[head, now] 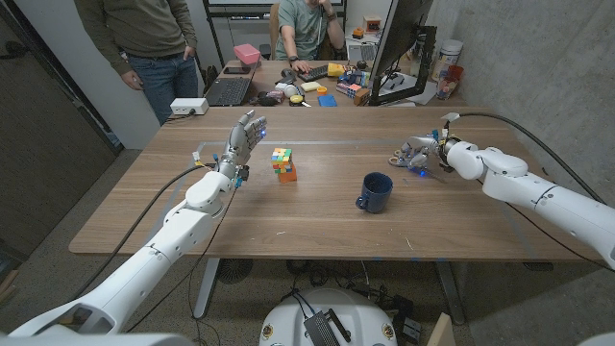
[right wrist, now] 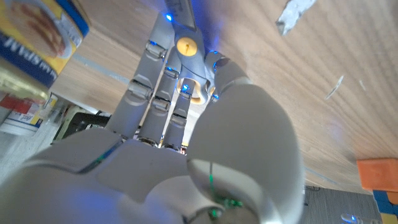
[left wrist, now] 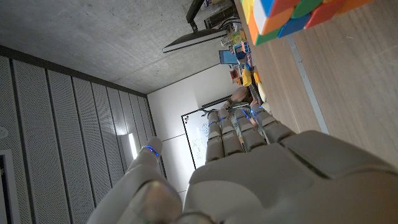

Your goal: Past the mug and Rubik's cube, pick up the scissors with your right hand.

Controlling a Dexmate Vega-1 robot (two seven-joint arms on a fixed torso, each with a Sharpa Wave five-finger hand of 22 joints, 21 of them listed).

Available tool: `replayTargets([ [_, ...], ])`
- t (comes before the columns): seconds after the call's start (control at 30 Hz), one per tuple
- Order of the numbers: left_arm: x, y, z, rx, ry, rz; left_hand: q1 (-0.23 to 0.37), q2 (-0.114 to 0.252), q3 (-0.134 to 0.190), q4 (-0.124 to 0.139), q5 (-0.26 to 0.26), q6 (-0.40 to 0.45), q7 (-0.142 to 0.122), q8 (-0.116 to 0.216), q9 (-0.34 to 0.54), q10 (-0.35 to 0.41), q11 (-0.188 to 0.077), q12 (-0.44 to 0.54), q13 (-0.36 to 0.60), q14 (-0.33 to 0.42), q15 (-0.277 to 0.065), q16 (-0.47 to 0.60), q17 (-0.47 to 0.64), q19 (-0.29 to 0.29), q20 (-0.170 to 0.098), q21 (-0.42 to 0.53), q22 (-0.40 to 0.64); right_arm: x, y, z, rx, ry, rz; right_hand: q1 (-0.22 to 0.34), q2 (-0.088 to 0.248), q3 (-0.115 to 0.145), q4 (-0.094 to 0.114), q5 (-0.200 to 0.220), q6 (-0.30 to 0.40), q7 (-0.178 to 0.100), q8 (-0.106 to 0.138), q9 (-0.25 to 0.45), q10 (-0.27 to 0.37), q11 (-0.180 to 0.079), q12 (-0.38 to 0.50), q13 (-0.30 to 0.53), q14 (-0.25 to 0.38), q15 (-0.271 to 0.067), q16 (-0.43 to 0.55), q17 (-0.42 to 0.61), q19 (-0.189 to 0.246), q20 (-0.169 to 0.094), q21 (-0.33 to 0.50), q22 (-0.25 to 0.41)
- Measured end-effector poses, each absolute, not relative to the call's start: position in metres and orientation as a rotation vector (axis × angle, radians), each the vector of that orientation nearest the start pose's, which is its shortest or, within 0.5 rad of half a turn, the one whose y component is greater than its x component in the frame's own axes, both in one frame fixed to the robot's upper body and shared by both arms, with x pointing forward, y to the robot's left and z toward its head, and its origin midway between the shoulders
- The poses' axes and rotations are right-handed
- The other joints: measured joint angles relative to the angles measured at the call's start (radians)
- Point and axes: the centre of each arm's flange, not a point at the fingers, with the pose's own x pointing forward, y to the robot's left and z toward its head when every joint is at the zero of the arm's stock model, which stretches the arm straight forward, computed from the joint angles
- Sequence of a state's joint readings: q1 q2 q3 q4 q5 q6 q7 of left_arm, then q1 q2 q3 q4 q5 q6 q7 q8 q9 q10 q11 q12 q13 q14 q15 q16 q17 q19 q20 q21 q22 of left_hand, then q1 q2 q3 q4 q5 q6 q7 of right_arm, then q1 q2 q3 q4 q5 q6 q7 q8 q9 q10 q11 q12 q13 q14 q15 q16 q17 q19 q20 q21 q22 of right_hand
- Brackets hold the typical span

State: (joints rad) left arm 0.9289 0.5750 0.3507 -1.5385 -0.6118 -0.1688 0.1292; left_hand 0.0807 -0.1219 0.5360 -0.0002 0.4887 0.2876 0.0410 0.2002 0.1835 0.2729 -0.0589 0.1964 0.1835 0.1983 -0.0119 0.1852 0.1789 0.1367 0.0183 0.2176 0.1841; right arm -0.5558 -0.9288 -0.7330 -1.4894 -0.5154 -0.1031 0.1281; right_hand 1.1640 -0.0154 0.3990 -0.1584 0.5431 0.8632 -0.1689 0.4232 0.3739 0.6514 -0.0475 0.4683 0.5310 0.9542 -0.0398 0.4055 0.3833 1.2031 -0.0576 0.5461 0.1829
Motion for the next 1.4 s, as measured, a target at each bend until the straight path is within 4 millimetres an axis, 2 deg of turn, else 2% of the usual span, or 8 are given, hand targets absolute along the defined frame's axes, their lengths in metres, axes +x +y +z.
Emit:
replayTargets([
  [0.13,0.621,0.277,-0.014,-0.007,-0.599,-0.171,0.0,0.0,0.0,0.0,0.0,0.0,0.0,0.0,0.0,0.0,0.0,0.0,0.0,0.0,0.0,0.0,0.0,-0.002,0.002,0.0,0.0,0.641,-0.326,0.051,-1.648,-0.39,-0.023,0.0,0.0,0.0,0.0,-0.007,0.0,0.0,0.0,0.0,0.0,0.0,0.0,0.005,0.0,0.0,0.0,0.004,0.0,0.0,0.004,0.0],
  [0.23,0.622,0.277,-0.014,-0.012,-0.602,-0.175,0.0,0.0,0.0,0.0,0.0,0.0,0.0,0.0,0.0,0.0,0.0,0.0,0.0,0.0,0.0,0.0,0.0,-0.002,0.002,0.0,0.0,0.642,-0.329,0.051,-1.652,-0.376,-0.033,0.0,0.0,0.0,0.0,-0.01,0.0,0.0,0.0,0.0,-0.002,0.002,0.0,0.01,0.0,0.0,0.0,0.005,0.0,0.0,0.004,0.0],
  [0.3,0.623,0.276,-0.015,-0.016,-0.604,-0.18,0.0,0.0,0.0,0.0,0.0,0.0,0.0,0.0,0.0,0.0,0.0,0.0,0.0,0.0,0.0,0.0,0.0,-0.002,0.002,0.0,0.0,0.626,-0.325,0.073,-1.666,-0.421,-0.059,0.0,0.0,0.0,0.0,-0.011,-0.004,0.004,0.0,0.0,-0.002,0.002,0.0,0.013,0.008,-0.003,0.0,0.005,0.0,0.0,0.004,0.002],
  [0.6,0.626,0.277,-0.017,-0.026,-0.607,-0.186,0.0,0.0,0.0,0.0,0.0,0.0,0.0,0.0,0.0,0.0,0.0,0.0,0.0,0.0,0.0,0.0,0.0,-0.002,0.002,0.0,0.0,0.61,-0.323,0.094,-1.704,-0.433,-0.093,-0.001,0.002,0.0,0.0,-0.019,-0.005,0.005,0.0,0.0,-0.002,0.002,0.0,0.022,0.008,-0.003,0.0,0.009,0.0,0.0,0.01,0.002],
  [0.67,0.626,0.277,-0.016,-0.03,-0.615,-0.193,0.0,0.0,-0.003,-0.003,0.0,0.0,0.0,0.0,0.0,0.0,0.0,0.0,0.0,0.0,0.0,0.0,0.0,-0.002,0.002,0.0,0.0,0.597,-0.317,0.111,-1.721,-0.466,-0.106,-0.002,0.002,0.0,0.0,-0.022,-0.005,0.005,0.0,0.0,-0.002,0.002,0.0,0.024,0.009,-0.001,0.0,0.01,0.0,0.0,0.009,0.002],
  [1.2,0.627,0.284,-0.018,-0.05,-0.634,-0.206,-0.004,0.004,-0.003,-0.003,0.0,0.011,0.0,0.0,0.0,0.0,0.0,0.0,0.0,-0.003,-0.004,0.0,0.0,0.006,0.009,0.0,0.0,0.556,-0.303,0.166,-1.803,-0.505,-0.155,-0.006,0.006,0.0,0.0,-0.038,-0.005,0.005,0.0,0.0,0.001,-0.001,-0.004,0.046,0.019,0.0,-0.007,0.02,0.0,0.0,0.017,0.001],
  [1.37,0.627,0.287,-0.017,-0.058,-0.646,-0.217,-0.004,0.004,-0.005,-0.005,0.0,0.011,0.0,0.0,0.0,-0.006,-0.006,0.0,0.0,-0.003,-0.004,0.0,0.0,0.006,0.009,0.0,0.0,0.534,-0.294,0.193,-1.834,-0.544,-0.19,-0.007,0.007,0.0,0.0,-0.045,-0.005,0.005,0.0,0.0,0.012,-0.001,-0.005,0.051,0.029,0.004,-0.004,0.023,0.0,0.0,0.017,0.001],
  [1.4,0.627,0.288,-0.016,-0.058,-0.647,-0.216,-0.004,0.004,-0.005,-0.005,0.0,0.011,0.0,0.0,0.0,-0.006,-0.006,0.0,0.0,-0.003,-0.004,0.0,0.0,0.006,0.009,0.0,0.0,0.532,-0.293,0.196,-1.838,-0.544,-0.192,-0.007,0.006,0.0,0.0,-0.045,-0.005,0.005,0.0,0.0,0.012,-0.001,-0.006,0.055,0.029,0.003,-0.002,0.024,0.011,-0.011,0.017,0.001],
])
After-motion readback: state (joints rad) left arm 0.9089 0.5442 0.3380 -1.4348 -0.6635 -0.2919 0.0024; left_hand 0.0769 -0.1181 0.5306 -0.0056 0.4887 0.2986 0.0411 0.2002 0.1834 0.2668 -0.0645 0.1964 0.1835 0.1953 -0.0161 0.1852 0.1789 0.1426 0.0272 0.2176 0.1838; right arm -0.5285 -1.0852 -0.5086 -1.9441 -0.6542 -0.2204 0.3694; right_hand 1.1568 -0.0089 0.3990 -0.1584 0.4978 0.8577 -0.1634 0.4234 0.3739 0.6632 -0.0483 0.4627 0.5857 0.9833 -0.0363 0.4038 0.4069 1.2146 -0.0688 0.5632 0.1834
